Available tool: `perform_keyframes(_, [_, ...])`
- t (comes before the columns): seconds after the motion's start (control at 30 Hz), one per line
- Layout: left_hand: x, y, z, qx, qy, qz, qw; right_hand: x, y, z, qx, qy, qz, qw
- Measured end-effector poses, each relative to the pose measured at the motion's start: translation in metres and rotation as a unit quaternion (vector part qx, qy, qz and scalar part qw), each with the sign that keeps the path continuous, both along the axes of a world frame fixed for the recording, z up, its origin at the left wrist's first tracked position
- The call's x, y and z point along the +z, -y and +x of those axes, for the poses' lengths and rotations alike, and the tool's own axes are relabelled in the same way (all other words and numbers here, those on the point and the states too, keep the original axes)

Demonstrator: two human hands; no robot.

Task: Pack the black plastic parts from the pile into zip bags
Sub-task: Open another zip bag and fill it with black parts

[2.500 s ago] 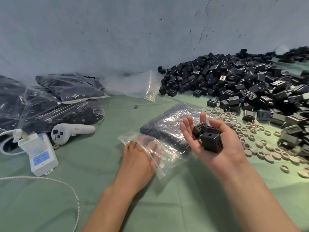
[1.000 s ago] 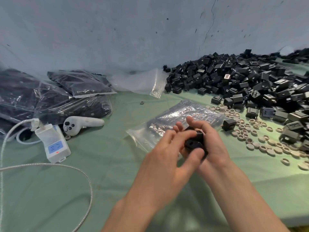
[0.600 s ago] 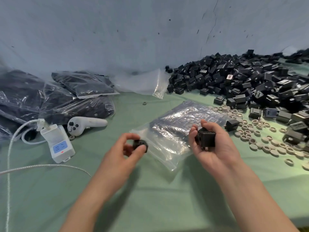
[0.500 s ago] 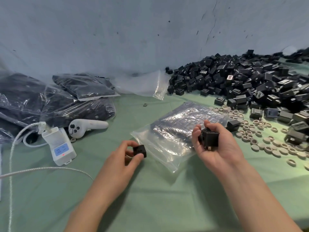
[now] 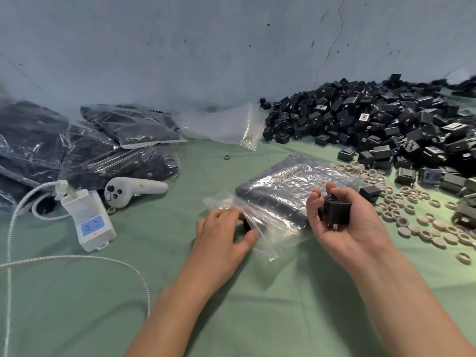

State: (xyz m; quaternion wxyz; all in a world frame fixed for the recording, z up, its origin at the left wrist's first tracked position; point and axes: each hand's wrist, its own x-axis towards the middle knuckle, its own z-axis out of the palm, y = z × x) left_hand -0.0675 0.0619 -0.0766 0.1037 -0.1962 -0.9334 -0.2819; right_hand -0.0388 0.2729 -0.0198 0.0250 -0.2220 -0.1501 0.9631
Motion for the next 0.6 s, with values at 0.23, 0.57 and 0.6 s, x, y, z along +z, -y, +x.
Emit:
perform_keyframes(0.23, [0.001, -0.021, -0.018, 0.030, -0.009, -0.009, 0.999, 0.001, -0.004, -0.008, -0.004, -0.005, -0.004, 1.000])
perform_keyframes(0.57, [0.002, -0.035, -0.027, 0.075, -0.006, -0.015, 0.997, 0.007, -0.011, -0.010, -0.012, -0.037, 0.001, 0.999])
perform_keyframes(0.6, [0.003, -0.036, -0.025, 0.074, -0.015, 0.001, 0.997, 0.008, -0.010, -0.010, -0.010, -0.035, 0.000, 0.999])
